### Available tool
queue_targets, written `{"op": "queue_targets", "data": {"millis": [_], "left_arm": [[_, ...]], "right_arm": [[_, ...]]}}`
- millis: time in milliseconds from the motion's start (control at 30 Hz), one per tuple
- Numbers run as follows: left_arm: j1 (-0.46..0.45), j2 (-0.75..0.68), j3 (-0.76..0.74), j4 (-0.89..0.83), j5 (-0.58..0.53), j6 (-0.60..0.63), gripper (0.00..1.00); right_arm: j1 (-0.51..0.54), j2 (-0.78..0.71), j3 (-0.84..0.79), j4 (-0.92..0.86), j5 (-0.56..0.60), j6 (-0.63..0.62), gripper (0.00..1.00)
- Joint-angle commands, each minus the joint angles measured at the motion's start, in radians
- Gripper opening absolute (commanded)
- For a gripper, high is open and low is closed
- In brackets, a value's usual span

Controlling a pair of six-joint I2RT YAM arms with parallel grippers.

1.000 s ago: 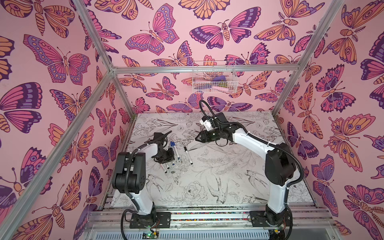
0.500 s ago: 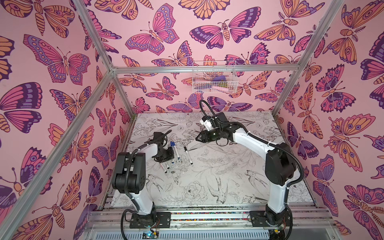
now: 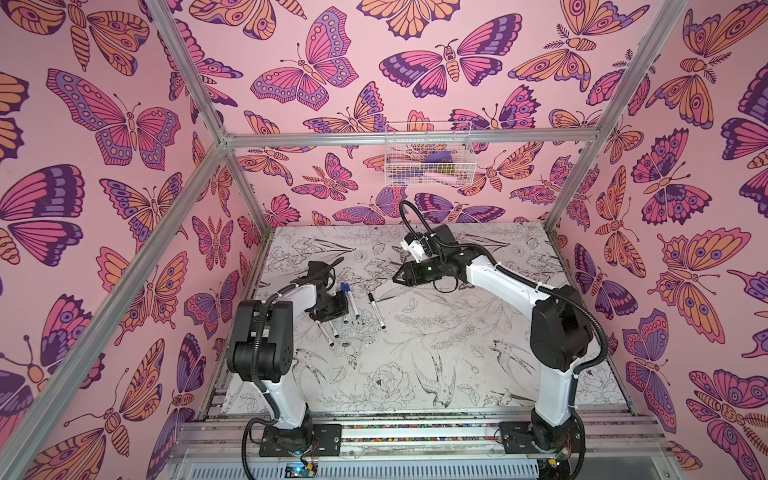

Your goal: Insert the pens into the pen caps

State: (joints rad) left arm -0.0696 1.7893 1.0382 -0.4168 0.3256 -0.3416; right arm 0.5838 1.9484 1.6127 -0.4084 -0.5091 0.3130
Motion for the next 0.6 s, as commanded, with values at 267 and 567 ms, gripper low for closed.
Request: {"op": "queue_targets", "data": {"millis": [267, 567], "left_arm": [[0.005, 0.062, 0.046, -0.004, -0.01, -0.01, 0.0], [0.005, 0.089, 0.078, -0.007, -0.047, -0.023, 0.0]], "right_arm": [[-0.007, -0.042, -0.013, -0.024, 0.015, -0.026, 0.51], [-0.01, -0.061, -0.033, -0.024, 0.028, -0.032, 0.51]]}}
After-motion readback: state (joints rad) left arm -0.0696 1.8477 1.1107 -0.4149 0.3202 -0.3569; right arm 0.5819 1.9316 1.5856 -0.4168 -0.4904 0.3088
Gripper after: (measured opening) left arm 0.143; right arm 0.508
